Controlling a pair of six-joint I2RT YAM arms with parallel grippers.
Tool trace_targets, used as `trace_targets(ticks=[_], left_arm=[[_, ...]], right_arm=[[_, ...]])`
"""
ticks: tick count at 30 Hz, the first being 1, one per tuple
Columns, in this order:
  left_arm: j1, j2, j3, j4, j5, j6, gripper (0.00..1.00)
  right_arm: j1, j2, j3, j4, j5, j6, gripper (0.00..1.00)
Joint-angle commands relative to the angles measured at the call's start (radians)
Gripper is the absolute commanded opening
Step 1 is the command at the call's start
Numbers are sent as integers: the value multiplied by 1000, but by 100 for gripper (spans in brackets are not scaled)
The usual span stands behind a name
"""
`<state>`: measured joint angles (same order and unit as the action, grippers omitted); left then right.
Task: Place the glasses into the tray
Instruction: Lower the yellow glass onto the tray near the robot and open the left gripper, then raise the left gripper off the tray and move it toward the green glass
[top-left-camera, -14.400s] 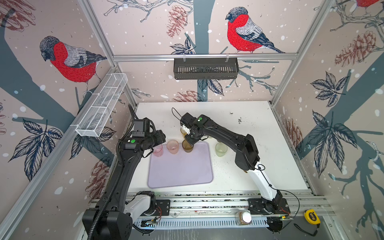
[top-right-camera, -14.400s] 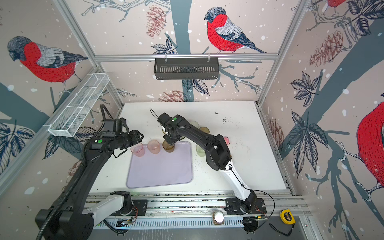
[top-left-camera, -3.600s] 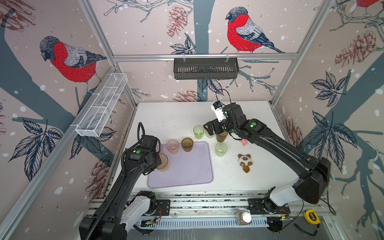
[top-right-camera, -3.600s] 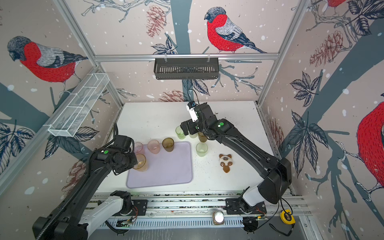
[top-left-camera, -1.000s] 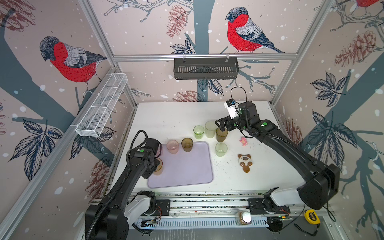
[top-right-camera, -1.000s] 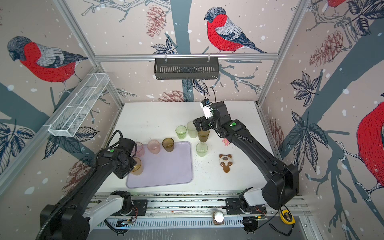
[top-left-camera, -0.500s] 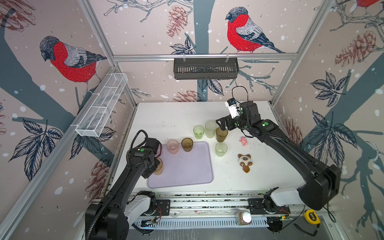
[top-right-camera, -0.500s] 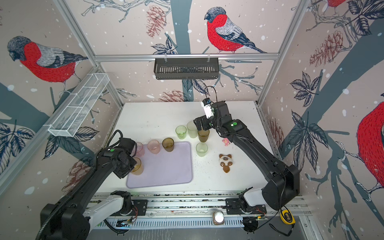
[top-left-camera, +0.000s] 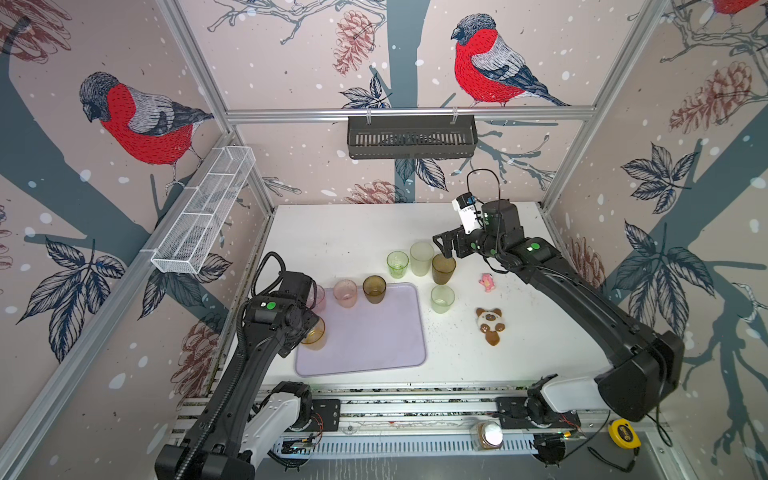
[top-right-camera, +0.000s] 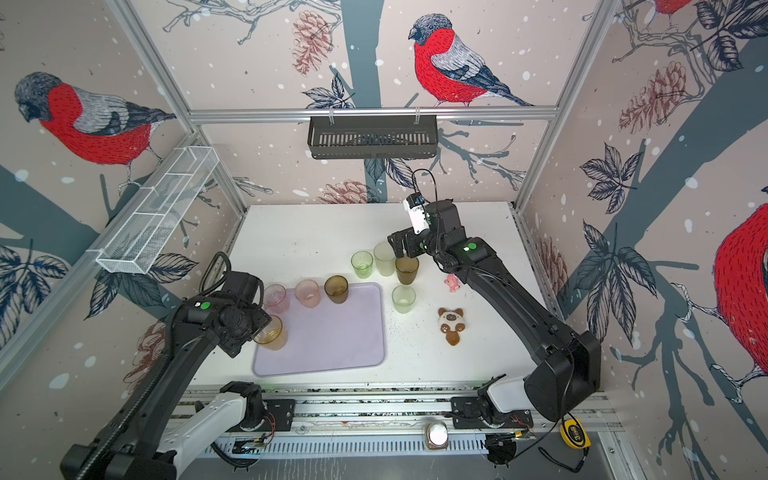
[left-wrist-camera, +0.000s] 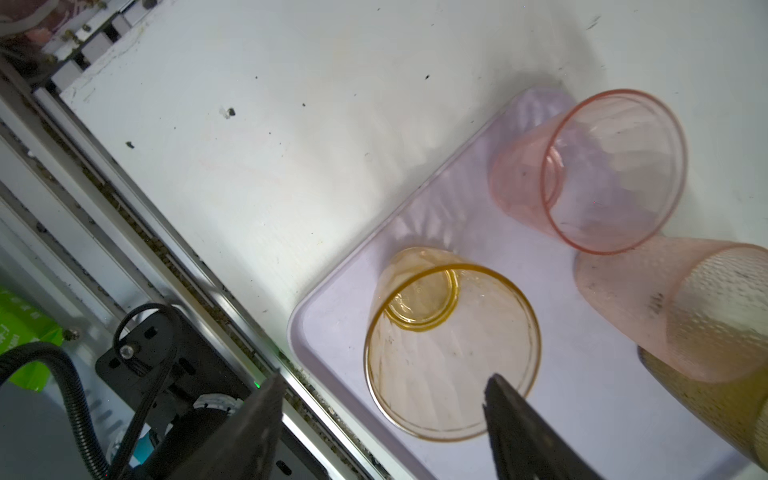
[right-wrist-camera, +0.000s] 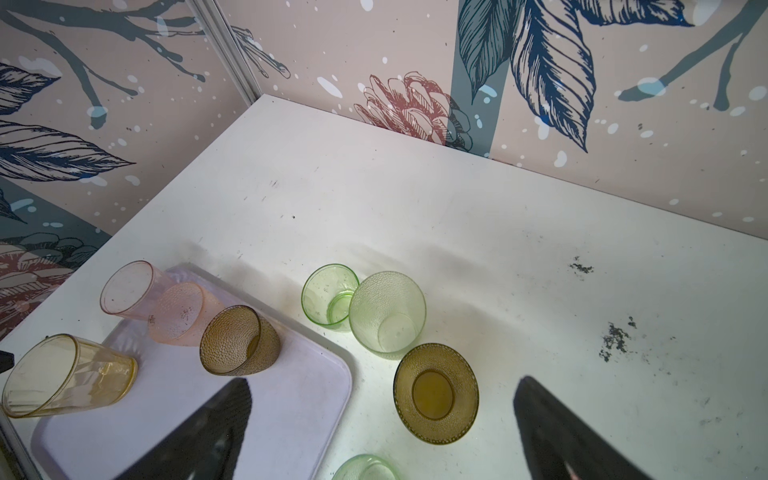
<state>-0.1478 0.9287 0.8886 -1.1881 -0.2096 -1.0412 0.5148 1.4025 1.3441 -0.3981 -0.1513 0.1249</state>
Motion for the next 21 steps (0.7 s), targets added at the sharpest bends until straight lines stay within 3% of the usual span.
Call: trace_targets(ticks=[1, 7, 11, 21], left_arm=[[1, 4, 47, -48, -13, 54, 89], [1, 72, 196, -61, -22, 184, 90], [-11, 151, 281, -22, 28, 285, 90], [-168, 421, 501, 124, 152, 405, 90]], right_arm=[[3, 9, 27, -6, 1, -5, 100], [3, 40, 91, -50, 20, 6, 100], [2, 69, 145, -97, 44, 24, 100], [2, 130, 253, -209, 107, 56, 100]])
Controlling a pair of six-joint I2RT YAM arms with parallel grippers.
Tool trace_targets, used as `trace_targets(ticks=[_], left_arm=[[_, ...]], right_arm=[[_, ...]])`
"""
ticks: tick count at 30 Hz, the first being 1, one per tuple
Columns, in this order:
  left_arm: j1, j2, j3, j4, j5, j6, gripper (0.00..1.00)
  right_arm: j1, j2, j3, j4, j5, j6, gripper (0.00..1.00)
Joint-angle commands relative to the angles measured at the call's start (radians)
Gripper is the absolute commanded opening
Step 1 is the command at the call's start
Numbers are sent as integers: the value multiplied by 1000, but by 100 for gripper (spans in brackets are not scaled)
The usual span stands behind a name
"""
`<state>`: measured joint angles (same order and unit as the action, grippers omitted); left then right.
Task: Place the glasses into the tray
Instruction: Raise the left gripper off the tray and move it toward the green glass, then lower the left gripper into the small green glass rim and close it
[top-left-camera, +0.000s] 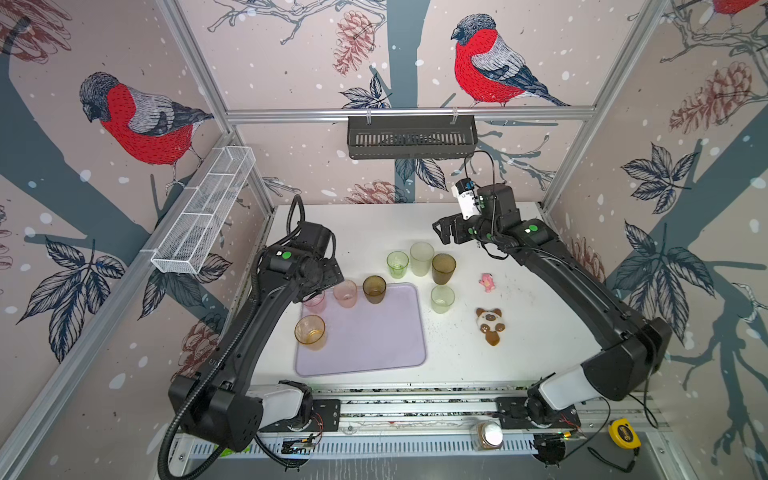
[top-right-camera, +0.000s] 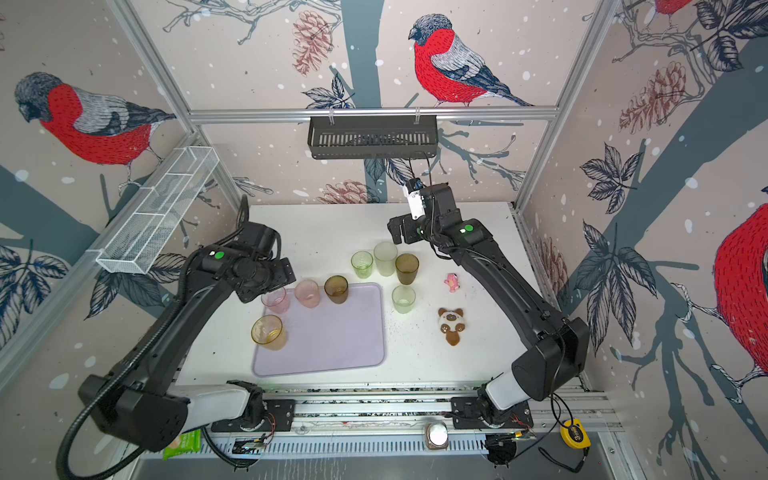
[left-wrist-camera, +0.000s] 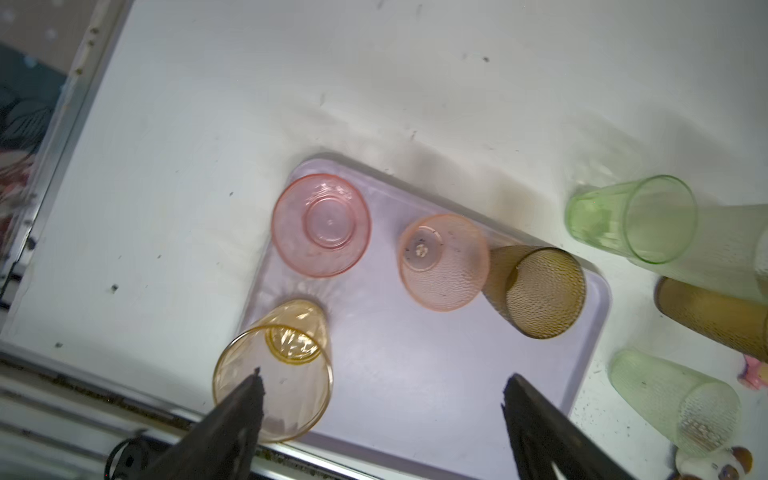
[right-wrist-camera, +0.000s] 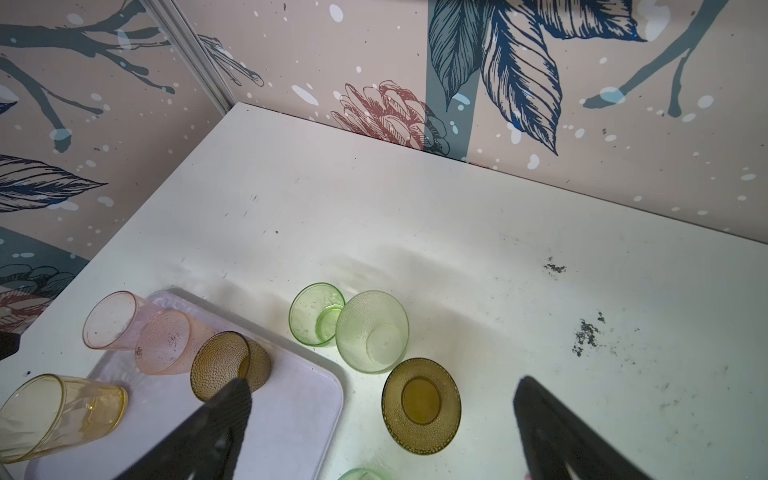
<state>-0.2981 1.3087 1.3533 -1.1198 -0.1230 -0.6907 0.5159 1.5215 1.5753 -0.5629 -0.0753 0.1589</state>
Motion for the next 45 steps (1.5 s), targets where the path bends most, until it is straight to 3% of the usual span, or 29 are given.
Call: trace_targets(ticks=[1, 13, 26, 45], left_arm=[[-23, 66, 50, 68, 90, 62, 89], [-103, 389, 273, 178, 198, 165, 79], [-153, 668, 489, 213, 209, 193, 63], [-169, 809, 535, 221, 166, 223, 43]], right_arm=[[2, 17, 30, -55, 37, 23, 100], [1, 17, 12, -111, 46, 53, 100], [1, -42, -61, -106, 49, 59, 99], [8, -64, -79, -69, 48, 65, 100]])
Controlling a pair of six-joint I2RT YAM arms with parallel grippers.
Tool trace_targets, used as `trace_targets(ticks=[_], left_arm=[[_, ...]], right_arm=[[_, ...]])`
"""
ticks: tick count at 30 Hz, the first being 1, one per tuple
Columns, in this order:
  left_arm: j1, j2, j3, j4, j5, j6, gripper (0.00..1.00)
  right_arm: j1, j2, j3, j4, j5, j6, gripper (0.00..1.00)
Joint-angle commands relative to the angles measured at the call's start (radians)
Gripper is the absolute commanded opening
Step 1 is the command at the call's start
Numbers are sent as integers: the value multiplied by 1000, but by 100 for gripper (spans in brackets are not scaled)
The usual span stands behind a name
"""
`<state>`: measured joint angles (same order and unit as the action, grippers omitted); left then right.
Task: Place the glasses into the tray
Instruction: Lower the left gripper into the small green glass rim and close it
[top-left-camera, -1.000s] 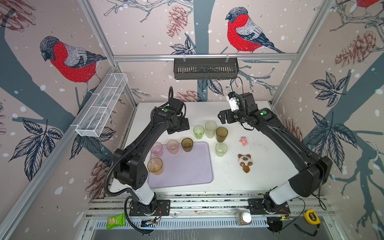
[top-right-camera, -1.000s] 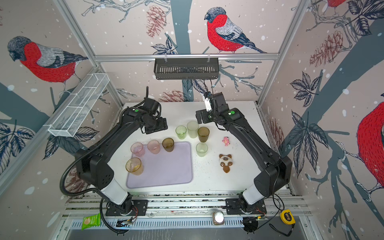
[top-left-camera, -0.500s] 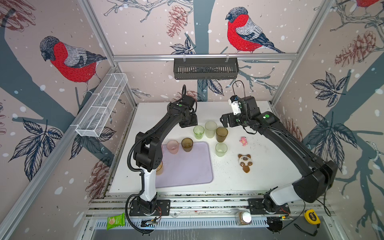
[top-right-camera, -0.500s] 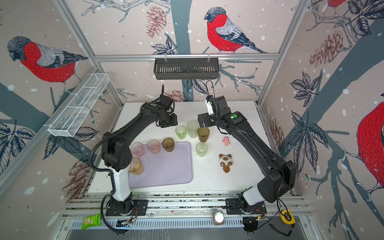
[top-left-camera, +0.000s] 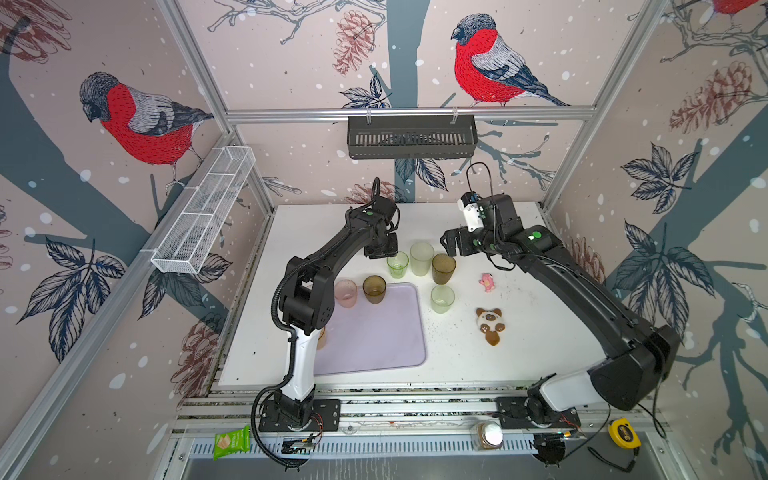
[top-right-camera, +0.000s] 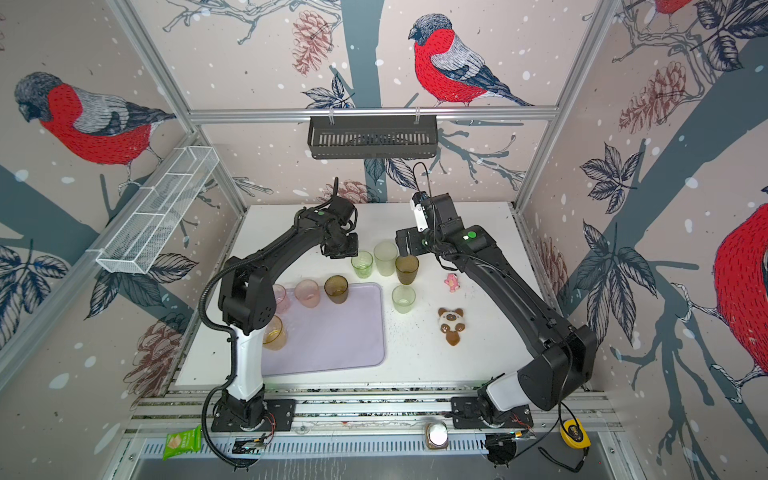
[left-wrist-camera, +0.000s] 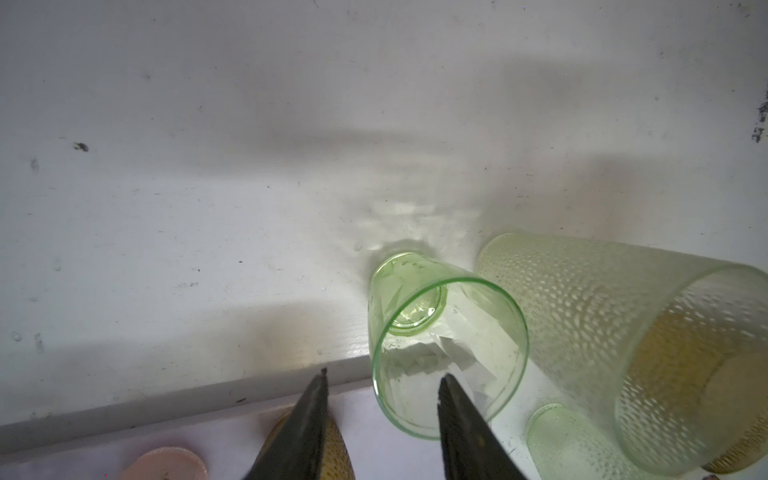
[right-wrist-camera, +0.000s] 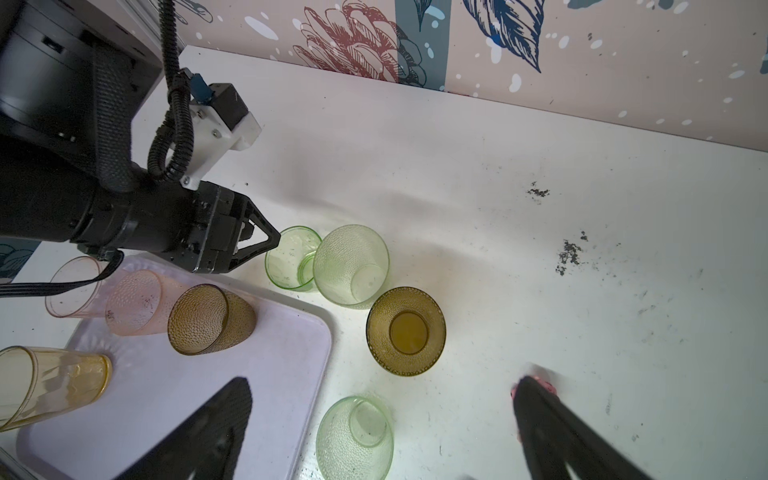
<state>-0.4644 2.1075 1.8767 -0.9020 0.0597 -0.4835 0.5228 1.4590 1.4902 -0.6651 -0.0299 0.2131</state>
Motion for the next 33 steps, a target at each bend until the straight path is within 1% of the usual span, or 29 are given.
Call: trace_targets(ticks=[1, 14, 21, 33], left_arm=[[-5, 15, 12, 4, -17, 18, 42], [-17, 62, 41, 2, -44, 30, 33], [-18, 73, 39, 2, -49, 30, 30], [-20, 74, 40, -11, -55, 31, 22]], right_arm=[[1, -2, 5, 35, 1, 11, 100], [1, -12, -10, 41, 5, 12, 100], [1, -11, -11, 45, 5, 13, 100], [1, -10, -19, 62, -1, 25, 100]])
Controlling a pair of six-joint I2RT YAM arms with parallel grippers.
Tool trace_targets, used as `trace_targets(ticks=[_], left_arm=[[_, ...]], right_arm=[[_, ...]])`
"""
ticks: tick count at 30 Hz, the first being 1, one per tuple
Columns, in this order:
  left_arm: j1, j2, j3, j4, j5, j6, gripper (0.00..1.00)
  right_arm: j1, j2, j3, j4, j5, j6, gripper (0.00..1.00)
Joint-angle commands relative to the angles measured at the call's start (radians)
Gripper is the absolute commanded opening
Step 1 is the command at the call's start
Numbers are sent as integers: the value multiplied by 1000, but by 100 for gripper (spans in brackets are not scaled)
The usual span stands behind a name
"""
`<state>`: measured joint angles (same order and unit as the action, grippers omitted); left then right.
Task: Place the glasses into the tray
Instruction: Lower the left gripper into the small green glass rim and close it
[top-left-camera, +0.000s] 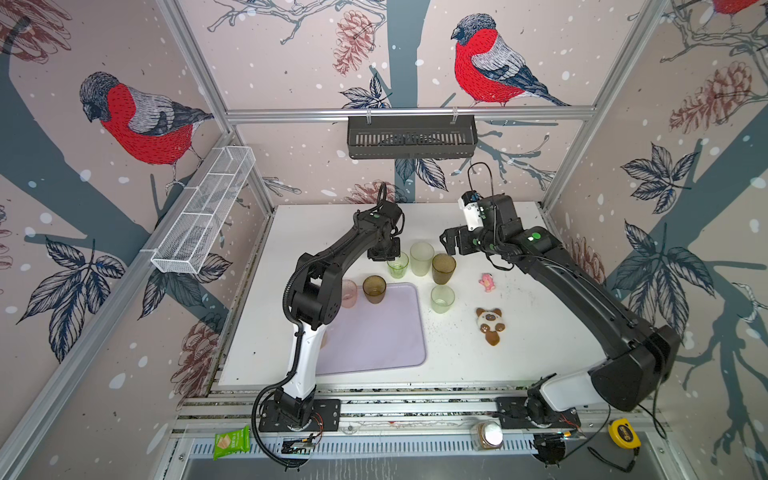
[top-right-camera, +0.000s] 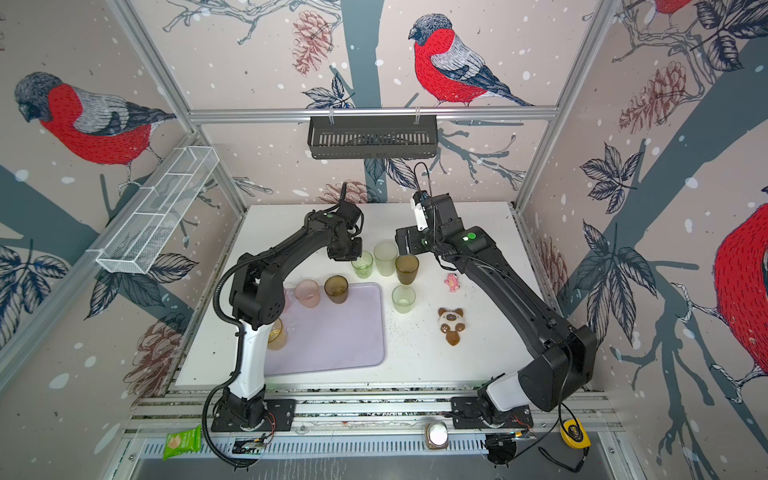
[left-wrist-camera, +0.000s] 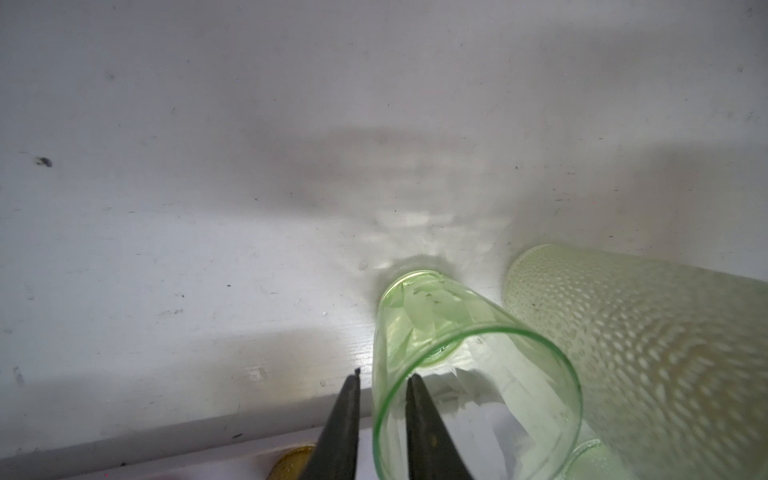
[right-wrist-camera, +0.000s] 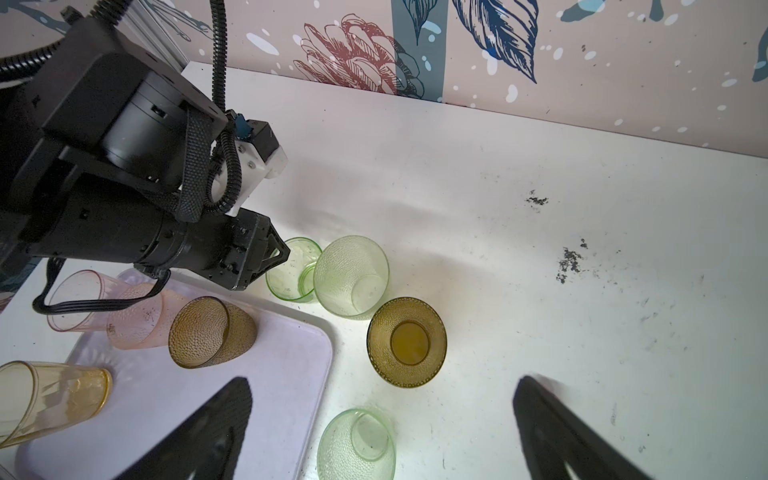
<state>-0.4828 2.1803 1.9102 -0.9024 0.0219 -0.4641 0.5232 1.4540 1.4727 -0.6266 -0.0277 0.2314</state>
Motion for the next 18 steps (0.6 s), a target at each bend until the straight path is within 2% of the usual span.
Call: trace_targets(ticks=[1, 18], left_arm=[[-2, 1, 6, -10, -17, 11, 22], [-1, 0, 4, -12, -22, 9, 18]], right_arm=[[0, -4, -2, 23, -3, 6, 100], [0, -1, 5, 24, -2, 1, 100]])
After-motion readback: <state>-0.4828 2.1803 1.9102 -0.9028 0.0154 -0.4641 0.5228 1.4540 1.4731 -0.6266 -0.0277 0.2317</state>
